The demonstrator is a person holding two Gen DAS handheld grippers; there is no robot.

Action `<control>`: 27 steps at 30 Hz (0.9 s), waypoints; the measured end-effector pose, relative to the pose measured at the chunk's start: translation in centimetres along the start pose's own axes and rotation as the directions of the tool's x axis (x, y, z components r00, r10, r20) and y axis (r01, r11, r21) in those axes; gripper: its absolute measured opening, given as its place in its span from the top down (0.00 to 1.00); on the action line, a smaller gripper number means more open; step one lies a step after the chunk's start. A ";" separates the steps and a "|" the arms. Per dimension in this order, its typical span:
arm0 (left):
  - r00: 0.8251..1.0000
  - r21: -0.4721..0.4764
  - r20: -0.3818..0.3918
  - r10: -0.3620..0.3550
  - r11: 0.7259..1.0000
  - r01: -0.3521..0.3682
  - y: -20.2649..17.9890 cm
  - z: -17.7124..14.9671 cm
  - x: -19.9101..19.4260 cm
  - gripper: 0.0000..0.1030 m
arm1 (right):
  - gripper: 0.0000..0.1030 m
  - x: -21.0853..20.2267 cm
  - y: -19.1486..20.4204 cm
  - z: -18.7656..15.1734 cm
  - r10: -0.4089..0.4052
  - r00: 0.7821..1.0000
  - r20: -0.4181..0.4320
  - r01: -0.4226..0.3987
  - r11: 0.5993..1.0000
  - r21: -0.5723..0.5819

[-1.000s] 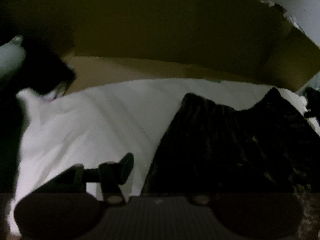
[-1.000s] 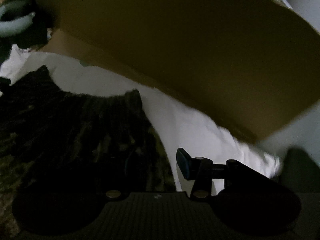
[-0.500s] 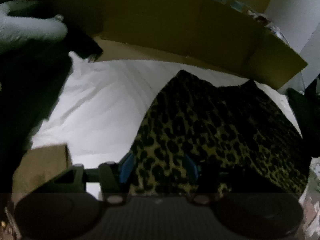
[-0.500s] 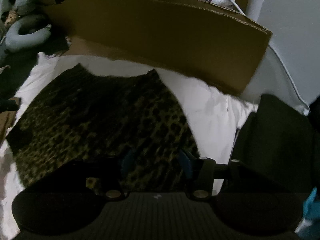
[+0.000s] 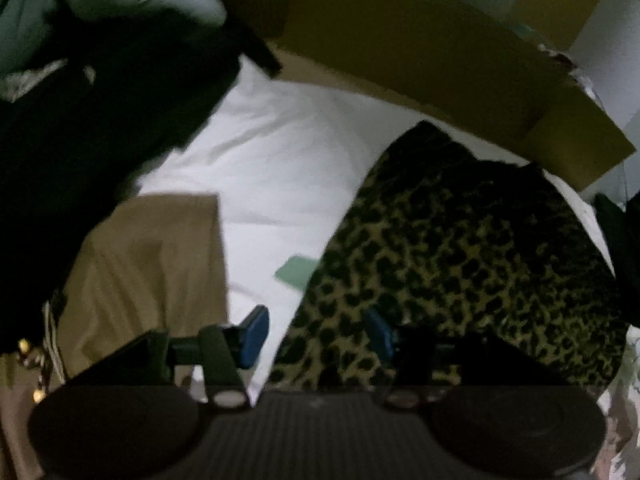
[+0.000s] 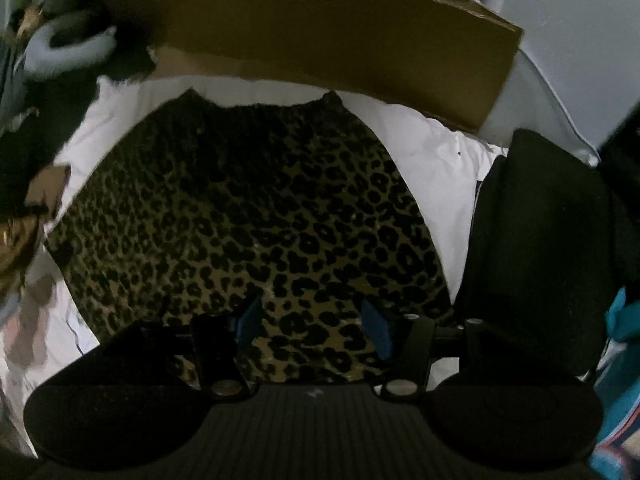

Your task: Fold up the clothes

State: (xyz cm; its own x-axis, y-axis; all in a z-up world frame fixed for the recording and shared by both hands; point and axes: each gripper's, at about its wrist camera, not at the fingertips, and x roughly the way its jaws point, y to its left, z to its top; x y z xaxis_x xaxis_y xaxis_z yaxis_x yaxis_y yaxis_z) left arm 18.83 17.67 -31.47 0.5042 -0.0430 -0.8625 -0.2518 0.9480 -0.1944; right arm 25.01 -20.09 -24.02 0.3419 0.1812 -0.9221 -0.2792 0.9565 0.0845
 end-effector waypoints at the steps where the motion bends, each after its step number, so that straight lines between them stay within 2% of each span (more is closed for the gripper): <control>1: 1.000 -0.007 -0.007 -0.001 1.000 0.001 0.4 -0.3 0.2 0.48 | 0.40 -0.2 0.3 -0.4 -0.006 1.000 0.016 0.005 1.000 0.020; 8: 0.999 -0.074 -0.030 -0.035 0.997 0.033 2.8 -2.4 1.7 0.48 | 0.40 -0.3 2.3 -3.9 -0.025 0.998 0.063 0.017 0.991 0.133; 15: 0.994 -0.107 0.041 -0.105 0.988 0.108 3.7 -3.1 1.8 0.49 | 0.40 0.5 4.0 -6.6 -0.067 0.991 0.113 0.047 0.985 0.169; 19: 0.992 -0.118 0.035 -0.123 0.985 0.127 4.0 -3.1 2.3 0.49 | 0.40 1.4 4.5 -8.2 -0.073 0.989 0.127 0.048 0.980 0.194; 24: 0.990 -0.134 0.018 -0.142 0.981 0.143 4.3 -3.4 3.0 0.55 | 0.40 2.2 5.3 -10.3 -0.070 0.989 0.131 0.034 0.964 0.264; 26: 0.985 -0.157 0.010 -0.171 0.973 0.170 4.6 -3.6 3.4 0.64 | 0.40 2.2 5.6 -11.1 -0.055 0.988 0.143 0.008 0.952 0.307; 27: 0.982 -0.173 0.007 -0.188 0.967 0.186 4.8 -3.8 3.6 0.64 | 0.40 2.3 5.7 -11.4 -0.050 0.988 0.144 -0.001 0.944 0.330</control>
State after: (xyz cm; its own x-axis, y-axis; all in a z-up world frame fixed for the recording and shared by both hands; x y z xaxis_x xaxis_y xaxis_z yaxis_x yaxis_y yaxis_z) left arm 16.33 20.86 -37.30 0.5486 -0.2182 -0.8071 -0.2926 0.8542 -0.4298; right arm 13.94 -16.80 -29.98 0.4807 0.1646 -0.8613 0.0325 0.9782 0.2050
